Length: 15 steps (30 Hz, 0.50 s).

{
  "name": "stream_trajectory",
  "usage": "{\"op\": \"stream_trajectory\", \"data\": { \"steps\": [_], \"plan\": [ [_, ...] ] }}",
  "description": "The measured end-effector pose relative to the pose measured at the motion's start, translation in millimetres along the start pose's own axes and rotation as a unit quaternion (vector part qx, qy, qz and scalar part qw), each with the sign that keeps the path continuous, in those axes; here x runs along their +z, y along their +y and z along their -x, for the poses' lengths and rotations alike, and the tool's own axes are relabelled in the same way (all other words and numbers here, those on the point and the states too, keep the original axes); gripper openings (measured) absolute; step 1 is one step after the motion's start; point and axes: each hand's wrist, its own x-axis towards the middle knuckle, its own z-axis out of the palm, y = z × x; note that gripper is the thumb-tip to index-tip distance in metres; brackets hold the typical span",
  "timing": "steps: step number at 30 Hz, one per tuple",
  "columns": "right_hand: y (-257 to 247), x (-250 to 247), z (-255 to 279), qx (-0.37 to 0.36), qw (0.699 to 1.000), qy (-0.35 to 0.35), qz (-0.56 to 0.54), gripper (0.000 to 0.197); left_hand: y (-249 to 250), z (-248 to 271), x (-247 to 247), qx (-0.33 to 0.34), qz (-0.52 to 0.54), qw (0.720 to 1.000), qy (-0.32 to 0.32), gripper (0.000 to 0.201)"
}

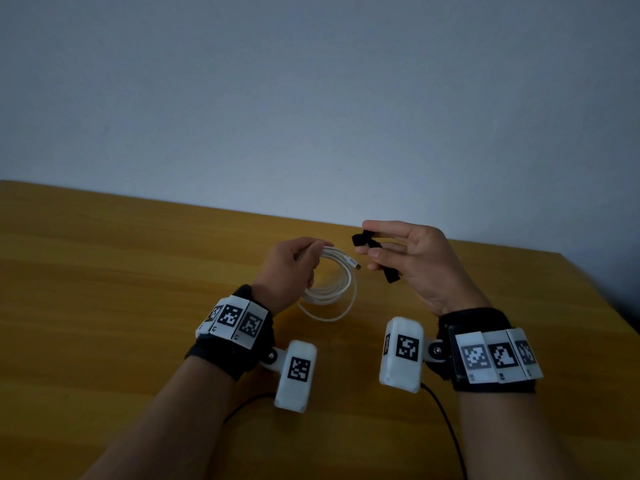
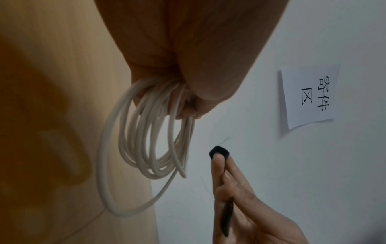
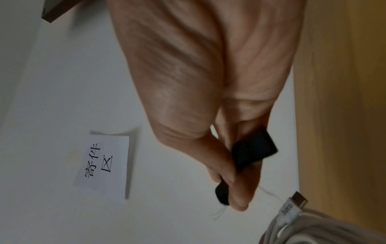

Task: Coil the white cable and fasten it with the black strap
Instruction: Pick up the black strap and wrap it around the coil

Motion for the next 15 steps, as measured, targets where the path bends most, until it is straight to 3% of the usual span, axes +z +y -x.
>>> {"op": "stream_trajectory", "data": {
  "steps": [10, 15],
  "plan": [
    [-0.3, 3.6, -0.8, 0.012, 0.999, 0.018, -0.033, 0.047, -3.5, -1.9, -0.5, -0.004, 0.013, 1.000, 0.001, 0.025],
    [0.3, 2.7, -1.9, -0.008, 0.996, 0.081, -0.036, 0.050, -0.5, 0.2, -1.0, -0.004, 0.003, 1.000, 0.000, 0.026]
  ]
}}
